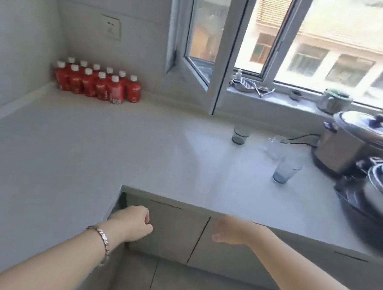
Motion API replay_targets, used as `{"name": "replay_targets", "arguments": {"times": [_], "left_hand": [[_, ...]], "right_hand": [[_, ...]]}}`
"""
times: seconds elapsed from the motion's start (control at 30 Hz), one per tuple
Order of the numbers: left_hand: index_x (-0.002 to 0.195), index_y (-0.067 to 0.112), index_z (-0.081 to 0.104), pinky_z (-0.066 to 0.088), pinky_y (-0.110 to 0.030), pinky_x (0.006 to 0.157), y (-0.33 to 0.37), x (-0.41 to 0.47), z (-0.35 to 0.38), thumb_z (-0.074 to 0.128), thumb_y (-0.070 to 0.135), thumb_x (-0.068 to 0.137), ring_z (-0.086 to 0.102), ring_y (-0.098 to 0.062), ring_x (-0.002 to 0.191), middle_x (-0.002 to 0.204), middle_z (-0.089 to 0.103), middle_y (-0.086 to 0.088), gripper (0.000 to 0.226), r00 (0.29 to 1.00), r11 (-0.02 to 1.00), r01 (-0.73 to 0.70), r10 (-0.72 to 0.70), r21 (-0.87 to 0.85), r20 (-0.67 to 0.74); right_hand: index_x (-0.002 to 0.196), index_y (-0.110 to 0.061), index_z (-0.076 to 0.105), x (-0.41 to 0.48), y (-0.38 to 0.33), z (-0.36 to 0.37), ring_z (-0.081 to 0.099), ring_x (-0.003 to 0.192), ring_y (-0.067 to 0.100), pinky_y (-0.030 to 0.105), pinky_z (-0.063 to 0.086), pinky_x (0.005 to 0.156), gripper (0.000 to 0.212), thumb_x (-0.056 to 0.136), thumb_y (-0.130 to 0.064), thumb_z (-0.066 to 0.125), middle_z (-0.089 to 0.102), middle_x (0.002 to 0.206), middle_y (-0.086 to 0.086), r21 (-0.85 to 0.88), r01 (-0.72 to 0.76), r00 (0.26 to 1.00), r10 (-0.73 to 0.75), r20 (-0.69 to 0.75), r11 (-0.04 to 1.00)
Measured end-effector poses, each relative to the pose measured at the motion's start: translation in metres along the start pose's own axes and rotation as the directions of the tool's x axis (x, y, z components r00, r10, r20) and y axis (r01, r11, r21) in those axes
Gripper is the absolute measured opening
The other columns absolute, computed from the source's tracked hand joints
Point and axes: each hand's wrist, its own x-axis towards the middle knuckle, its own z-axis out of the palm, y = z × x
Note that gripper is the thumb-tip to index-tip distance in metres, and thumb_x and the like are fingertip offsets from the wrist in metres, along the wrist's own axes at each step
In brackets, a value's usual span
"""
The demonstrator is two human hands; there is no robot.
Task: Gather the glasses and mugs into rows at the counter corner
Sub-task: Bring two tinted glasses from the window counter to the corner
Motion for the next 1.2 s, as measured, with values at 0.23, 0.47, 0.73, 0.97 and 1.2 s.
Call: {"name": "replay_targets", "arguments": {"times": [0.23,0.47,0.73,0.97,1.2], "left_hand": [[0.101,0.024,0.057,0.045,-0.029,0.092,0.088,0.126,-0.056,0.046,0.027,0.085,0.059,-0.024,0.108,0.118,0.065,-0.004,0.02,0.978,0.975,-0.196,0.188,0.1,0.091],[0.12,0.022,0.055,0.043,-0.029,0.097,0.17,0.214,-0.072,0.045,0.032,0.089,0.056,-0.023,0.117,0.127,0.06,-0.002,0.035,0.934,0.921,-0.347,0.321,0.179,0.158],[0.123,0.022,0.051,0.044,-0.028,0.094,0.247,0.299,-0.063,0.044,0.036,0.092,0.057,-0.021,0.114,0.123,0.061,0.001,0.036,0.953,0.944,-0.283,0.257,0.17,0.16],[0.131,0.024,0.046,0.045,-0.029,0.092,0.303,0.357,-0.061,0.045,0.032,0.091,0.06,-0.022,0.11,0.129,0.055,0.001,0.041,0.998,0.998,-0.059,0.058,0.007,0.024],[0.149,0.017,0.004,0.025,-0.039,0.116,0.364,0.414,-0.079,0.069,0.041,0.078,0.016,-0.024,0.145,0.157,0.009,-0.006,0.099,0.972,0.977,-0.093,0.048,-0.192,-0.228]], "right_hand": [[0.133,-0.018,0.048,0.052,0.086,-0.07,0.05,0.124,0.022,0.031,0.039,0.104,0.047,0.089,-0.035,0.055,0.052,0.136,0.001,0.273,-0.218,0.967,0.245,-0.067,0.937],[0.131,-0.014,0.05,0.098,0.161,-0.122,0.049,0.125,0.022,0.032,0.04,0.103,0.044,0.089,-0.026,0.054,0.052,0.136,0.004,0.551,-0.246,0.847,0.453,-0.279,0.798],[0.149,-0.024,0.013,0.184,0.253,-0.169,0.014,0.144,0.03,0.04,0.024,0.115,0.092,0.077,-0.04,0.068,0.014,0.156,0.011,0.471,-0.286,0.813,0.472,-0.342,0.835],[0.144,-0.03,0.021,0.228,0.311,-0.176,0.048,0.124,0.023,0.035,0.047,0.095,0.084,0.073,-0.03,0.066,0.036,0.138,0.001,0.425,-0.128,0.945,0.24,-0.221,0.896],[0.137,-0.037,0.032,0.245,0.336,-0.2,0.056,0.115,0.016,0.029,0.048,0.088,0.08,0.067,-0.036,0.07,0.045,0.126,-0.004,0.508,0.012,0.951,0.147,-0.271,0.861]]}}
